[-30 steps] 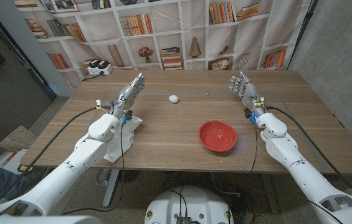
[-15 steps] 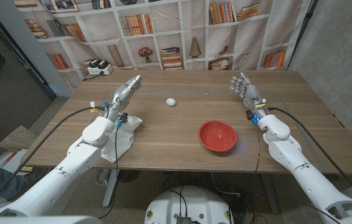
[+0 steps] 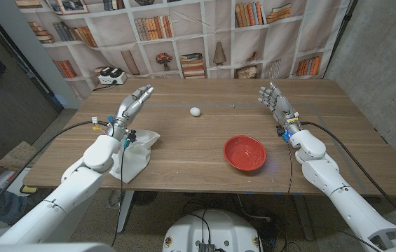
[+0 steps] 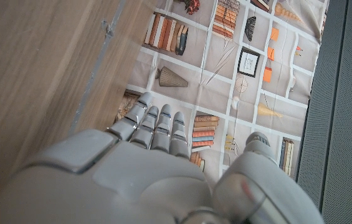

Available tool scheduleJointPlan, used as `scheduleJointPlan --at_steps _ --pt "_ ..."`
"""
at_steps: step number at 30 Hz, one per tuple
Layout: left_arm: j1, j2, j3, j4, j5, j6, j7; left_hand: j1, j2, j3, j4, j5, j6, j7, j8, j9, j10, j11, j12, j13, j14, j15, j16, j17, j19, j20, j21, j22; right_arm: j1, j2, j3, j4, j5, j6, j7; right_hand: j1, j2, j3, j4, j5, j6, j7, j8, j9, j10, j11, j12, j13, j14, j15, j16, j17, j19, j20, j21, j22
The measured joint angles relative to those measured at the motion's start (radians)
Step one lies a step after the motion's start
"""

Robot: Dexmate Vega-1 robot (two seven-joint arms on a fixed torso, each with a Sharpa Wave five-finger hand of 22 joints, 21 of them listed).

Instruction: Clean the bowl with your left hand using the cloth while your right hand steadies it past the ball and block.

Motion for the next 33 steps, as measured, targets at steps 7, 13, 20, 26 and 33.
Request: scheduleJointPlan --at_steps 7,13,20,26,33 --pt "0.032 -0.023 -0.034 -0.008 0.087 -0.027 0.033 0.017 -0.004 0.000 -0.006 0.003 0.024 -0.007 0.007 0.000 0.015 -0.015 0.000 0.000 0.015 -0.004 0.000 0.000 0.019 -0.001 0.000 0.002 -0.001 -0.004 -0.008 -0.018 -0.005 -0.003 -0.011 0.000 0.000 0.000 0.000 0.000 0.000 0.000 0.000 0.000 0.000 0.000 0.000 0.000 0.000 0.000 0.000 0.000 0.000 0.000 0.000 0.000" --pt "0.052 -0.042 -0.055 -0.001 0.176 -0.064 0.064 0.025 0.004 -0.002 -0.010 0.007 0.031 -0.015 0.007 0.000 0.030 -0.022 0.000 0.000 0.031 -0.009 0.000 0.000 0.037 -0.001 0.000 0.002 -0.006 -0.008 -0.015 -0.038 -0.010 -0.011 -0.022 0.000 0.000 -0.003 -0.003 0.000 0.000 0.000 0.000 0.000 0.000 0.000 0.000 0.000 0.000 0.000 0.000 0.000 0.000 0.000 0.000 0.005" --pt "0.072 -0.054 -0.077 0.001 0.256 -0.084 0.085 0.039 -0.003 0.000 -0.014 0.010 0.035 -0.018 0.007 0.000 0.034 -0.026 0.000 0.000 0.031 -0.009 0.000 0.000 0.039 -0.003 -0.008 0.002 -0.014 -0.015 -0.023 -0.069 -0.020 -0.028 -0.044 0.000 0.000 -0.003 -0.003 0.000 0.000 0.000 0.000 0.000 0.000 0.000 -0.007 0.000 0.000 0.000 0.000 0.000 0.004 -0.004 -0.007 0.005" --pt "0.119 -0.084 -0.127 -0.009 0.343 -0.099 0.115 0.039 -0.003 -0.001 -0.021 0.014 0.035 -0.018 0.007 0.000 0.034 -0.026 -0.005 0.000 0.032 -0.011 0.000 0.000 0.041 -0.005 -0.008 0.001 -0.016 -0.014 -0.024 -0.074 -0.023 -0.040 -0.066 0.000 0.000 -0.003 -0.003 0.000 0.000 0.000 0.000 0.000 0.000 0.000 -0.007 0.000 0.004 -0.004 0.000 0.000 0.009 -0.002 -0.007 0.005" --pt "0.149 -0.120 -0.155 -0.022 0.434 -0.102 0.152 0.061 -0.006 0.000 -0.028 0.018 0.051 -0.023 0.007 0.000 0.044 -0.033 -0.005 0.000 0.043 -0.007 0.000 0.000 0.046 0.001 -0.008 0.001 -0.017 -0.017 -0.024 -0.084 -0.020 -0.040 -0.072 0.000 0.000 -0.003 -0.003 0.000 0.003 -0.003 0.000 0.000 0.009 0.002 -0.007 0.000 0.004 -0.004 0.000 0.000 0.012 0.002 -0.012 0.005"
